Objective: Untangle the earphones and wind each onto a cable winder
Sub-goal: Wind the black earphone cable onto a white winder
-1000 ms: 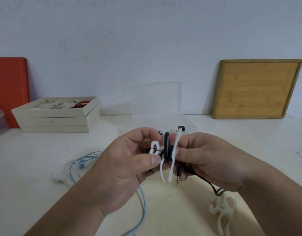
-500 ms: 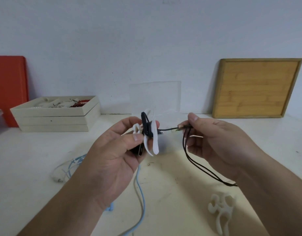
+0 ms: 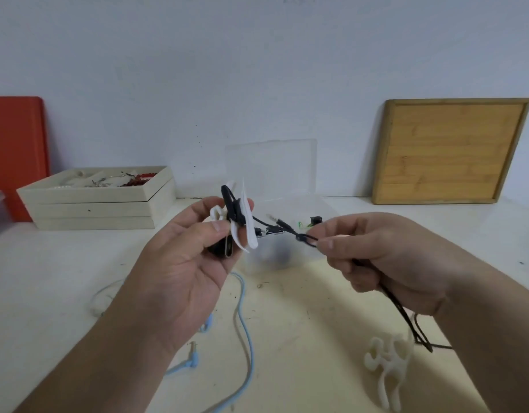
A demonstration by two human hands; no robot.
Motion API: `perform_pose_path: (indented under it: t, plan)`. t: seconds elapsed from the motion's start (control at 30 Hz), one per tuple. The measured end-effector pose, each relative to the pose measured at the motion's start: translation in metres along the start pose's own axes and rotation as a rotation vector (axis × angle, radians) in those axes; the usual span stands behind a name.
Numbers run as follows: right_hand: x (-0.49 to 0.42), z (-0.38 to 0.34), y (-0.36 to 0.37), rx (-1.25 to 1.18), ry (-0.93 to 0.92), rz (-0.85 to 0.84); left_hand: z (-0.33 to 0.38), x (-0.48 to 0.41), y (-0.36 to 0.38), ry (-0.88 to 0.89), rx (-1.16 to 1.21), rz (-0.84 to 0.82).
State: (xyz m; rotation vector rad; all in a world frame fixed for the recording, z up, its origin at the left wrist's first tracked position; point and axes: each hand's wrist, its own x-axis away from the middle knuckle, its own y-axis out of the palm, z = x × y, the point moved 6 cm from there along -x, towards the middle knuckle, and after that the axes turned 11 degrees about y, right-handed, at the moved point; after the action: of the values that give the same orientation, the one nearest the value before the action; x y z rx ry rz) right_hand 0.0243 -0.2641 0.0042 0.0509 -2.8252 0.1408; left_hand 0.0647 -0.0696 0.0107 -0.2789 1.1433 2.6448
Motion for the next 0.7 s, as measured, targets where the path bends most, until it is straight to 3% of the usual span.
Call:
perform_pose_path:
  t: [0.37, 0.5, 0.7]
  plan:
    - [-0.002, -0.005, -0.005, 0.069, -0.196, 0.138, 0.002, -0.001, -0.002, 0.009, -0.028, 0.006]
    - [-0.003, 0.0, 0.013, 0.16, -0.157, 0.086, -0.006, 0.005, 0.005, -0.033, -0.083, -0.058]
    - [-0.009, 0.009, 0.01, 0.073, -0.064, 0.233, -0.011, 0.007, 0.007, -0.087, -0.089, -0.101]
